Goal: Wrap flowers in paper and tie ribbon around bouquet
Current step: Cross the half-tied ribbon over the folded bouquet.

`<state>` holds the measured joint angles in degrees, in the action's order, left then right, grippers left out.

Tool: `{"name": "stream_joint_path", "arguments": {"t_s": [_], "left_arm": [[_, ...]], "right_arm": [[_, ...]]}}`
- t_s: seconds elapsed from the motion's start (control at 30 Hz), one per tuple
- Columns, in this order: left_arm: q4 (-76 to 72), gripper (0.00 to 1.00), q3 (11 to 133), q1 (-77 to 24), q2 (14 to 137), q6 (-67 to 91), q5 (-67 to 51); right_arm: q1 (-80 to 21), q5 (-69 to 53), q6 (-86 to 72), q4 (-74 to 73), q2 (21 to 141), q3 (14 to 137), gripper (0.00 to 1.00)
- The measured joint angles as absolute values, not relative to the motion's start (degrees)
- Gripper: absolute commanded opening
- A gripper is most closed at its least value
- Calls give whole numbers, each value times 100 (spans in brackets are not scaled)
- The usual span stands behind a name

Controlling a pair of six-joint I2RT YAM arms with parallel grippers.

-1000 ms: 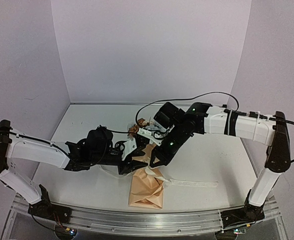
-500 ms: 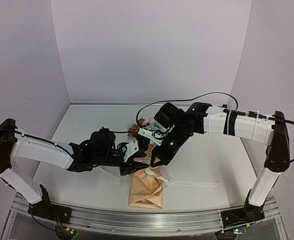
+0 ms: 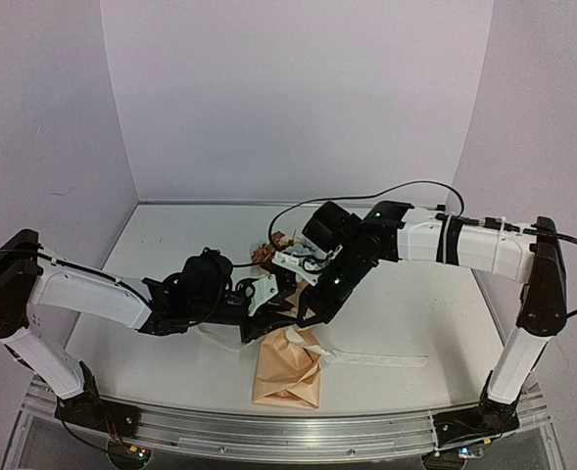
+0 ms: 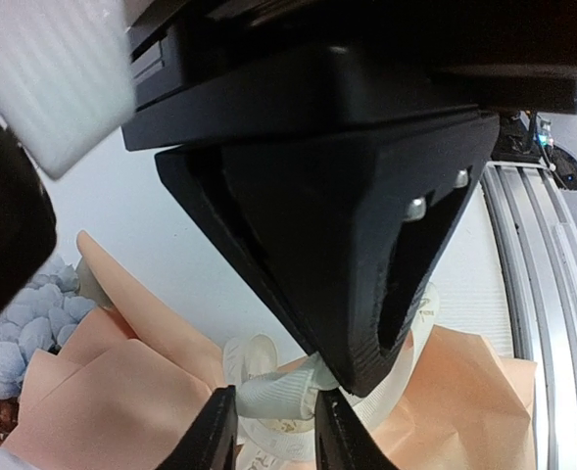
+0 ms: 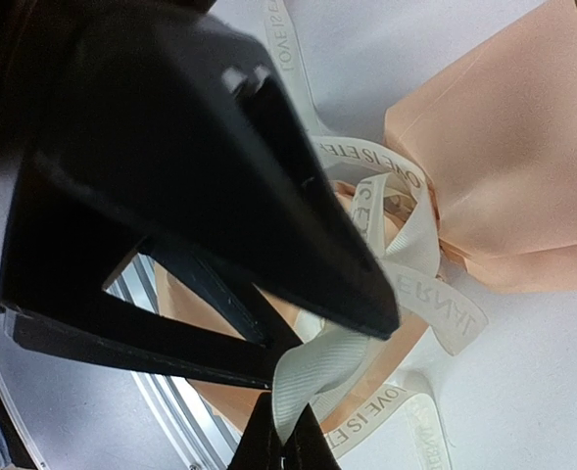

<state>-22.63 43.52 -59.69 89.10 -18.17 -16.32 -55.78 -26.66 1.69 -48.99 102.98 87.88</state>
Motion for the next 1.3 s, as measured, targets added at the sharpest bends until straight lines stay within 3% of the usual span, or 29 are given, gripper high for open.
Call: {"name": "stream_joint_path", "arguments": {"t_s": [0.1,0.23,0.37,0.47,0.6,0.9,1.3], "left_arm": [[-2331,5,4377,-5970,8962,-1805,-1631],[-2566,0,4360,-5975,8966,-1713,-1494],[-2993,0,4114,-5975,8961,-1502,-1205],[-3268,0,3801,-5975,8949,-1288,-966],[-3548,0,3435,-5975,8885,-955,-662],[-3960,0,3319,-5972,8728,-398,-232],[-4064,0,3317,-5898,8654,-137,-128]], "right_arm": [[-5572,-2656,146,-4899,10298,8788,1],[-5575,-2642,86,-4875,10298,8786,32],[-5591,-2588,-8,-4570,10230,8625,56],[-5608,-2495,-94,-4238,9954,8132,63],[-5629,-2363,-129,-3809,9443,7439,66],[-5629,-2329,17,-2679,9091,6391,59],[-5629,-2179,257,-2174,9424,6313,41]]}}
